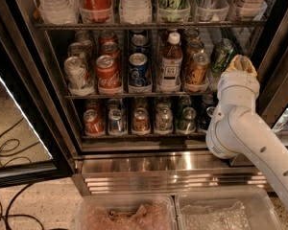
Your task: Pick green can from middle shelf of fridge
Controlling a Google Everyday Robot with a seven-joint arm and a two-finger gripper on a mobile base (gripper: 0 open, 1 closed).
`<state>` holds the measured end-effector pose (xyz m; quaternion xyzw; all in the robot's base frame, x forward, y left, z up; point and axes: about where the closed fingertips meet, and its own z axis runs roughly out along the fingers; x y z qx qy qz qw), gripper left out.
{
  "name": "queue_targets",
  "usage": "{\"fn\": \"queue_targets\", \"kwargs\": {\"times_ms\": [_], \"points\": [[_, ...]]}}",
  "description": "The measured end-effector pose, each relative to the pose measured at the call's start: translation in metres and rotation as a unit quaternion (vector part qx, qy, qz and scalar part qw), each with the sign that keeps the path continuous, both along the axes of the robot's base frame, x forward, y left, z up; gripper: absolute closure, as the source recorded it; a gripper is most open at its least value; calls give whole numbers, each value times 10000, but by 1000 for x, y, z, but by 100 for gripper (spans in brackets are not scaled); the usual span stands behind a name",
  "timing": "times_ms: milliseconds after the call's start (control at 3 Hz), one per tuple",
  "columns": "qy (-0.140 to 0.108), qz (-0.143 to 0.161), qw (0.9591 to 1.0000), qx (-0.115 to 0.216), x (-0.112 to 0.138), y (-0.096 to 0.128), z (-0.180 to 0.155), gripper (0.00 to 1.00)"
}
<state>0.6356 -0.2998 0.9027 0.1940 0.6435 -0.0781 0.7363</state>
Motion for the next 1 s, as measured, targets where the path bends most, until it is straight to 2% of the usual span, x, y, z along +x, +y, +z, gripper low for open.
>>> {"fn": "queue_targets", "kwargs": {"times_ms": [333, 667, 1000], "points": [[0, 0, 10000, 0, 0, 0, 0, 100], [72, -51, 9999, 62, -11, -4, -4, 100], [283, -217, 9991, 244, -36, -15, -15, 100]]}}
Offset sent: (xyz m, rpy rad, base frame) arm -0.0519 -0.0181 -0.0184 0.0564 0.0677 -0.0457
